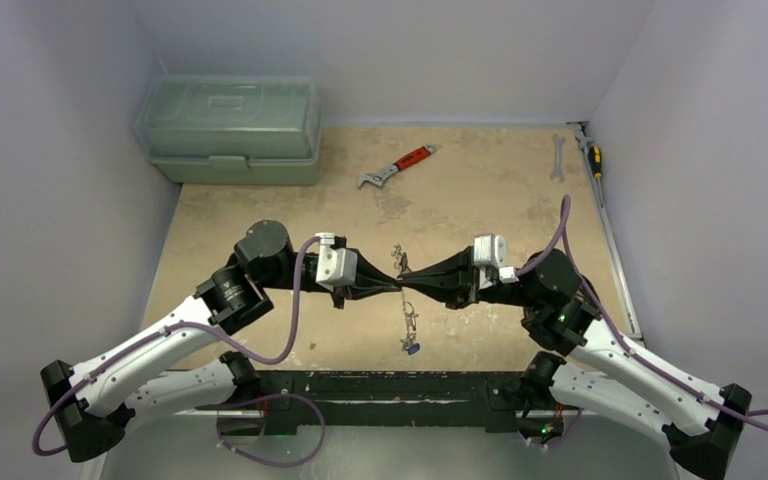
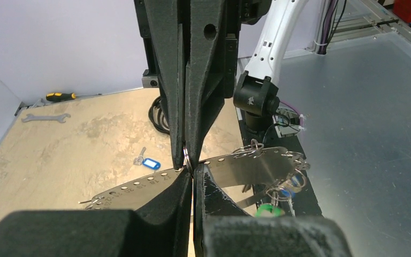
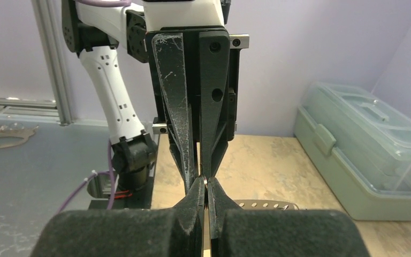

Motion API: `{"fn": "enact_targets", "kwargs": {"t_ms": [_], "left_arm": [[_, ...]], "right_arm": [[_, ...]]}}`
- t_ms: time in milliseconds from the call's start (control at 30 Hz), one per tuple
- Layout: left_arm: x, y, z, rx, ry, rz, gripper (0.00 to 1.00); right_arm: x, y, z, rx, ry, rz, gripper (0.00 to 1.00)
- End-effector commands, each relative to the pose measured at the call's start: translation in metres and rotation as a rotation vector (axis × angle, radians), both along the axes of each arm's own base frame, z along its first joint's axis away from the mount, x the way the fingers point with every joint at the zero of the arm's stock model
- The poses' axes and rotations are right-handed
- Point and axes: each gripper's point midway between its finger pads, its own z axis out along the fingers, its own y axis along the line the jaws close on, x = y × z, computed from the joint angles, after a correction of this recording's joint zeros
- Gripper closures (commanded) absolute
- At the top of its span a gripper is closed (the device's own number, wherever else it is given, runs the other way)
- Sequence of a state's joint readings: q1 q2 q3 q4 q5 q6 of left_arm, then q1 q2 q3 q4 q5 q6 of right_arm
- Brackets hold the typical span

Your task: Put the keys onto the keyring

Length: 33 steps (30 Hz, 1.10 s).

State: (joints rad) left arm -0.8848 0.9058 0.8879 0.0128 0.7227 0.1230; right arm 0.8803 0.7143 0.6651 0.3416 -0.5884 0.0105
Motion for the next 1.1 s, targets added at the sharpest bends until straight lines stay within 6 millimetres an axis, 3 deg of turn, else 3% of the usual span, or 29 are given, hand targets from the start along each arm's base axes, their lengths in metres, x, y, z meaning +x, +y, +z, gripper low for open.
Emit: {"fn": "enact_targets", "kwargs": {"t_ms": [0,100,333,600,867,1067], "left_arm": [[0.003,0.001,0.022,-0.089,-0.082,0.020,1.00],[0.001,0.005,0.027,-0.105,-0.098,0.021,1.00],[0.003,0.007,0.027,-0.111,-0.119,0.042,1.00],[0.009,0.008,0.024,-0.101,-0.130,0.075,1.00],[0.019,0.011,0.020,-0.082,-0.143,0.129,1.00],[0.024,0.012,0.019,-0.073,-0.154,0.160,1.00]], "right_arm": [[-0.026,0.004,0.013,0.017,0.000,0.145,1.00],[-0.027,0.008,0.011,-0.016,0.022,0.168,0.97],[-0.025,0.012,0.009,-0.058,0.060,0.177,0.63],[-0.030,0.007,0.020,-0.039,0.043,0.182,0.42],[-0.052,-0.002,0.029,-0.071,0.037,0.279,0.31],[-0.067,-0.006,0.027,-0.118,0.035,0.360,0.29]]}}
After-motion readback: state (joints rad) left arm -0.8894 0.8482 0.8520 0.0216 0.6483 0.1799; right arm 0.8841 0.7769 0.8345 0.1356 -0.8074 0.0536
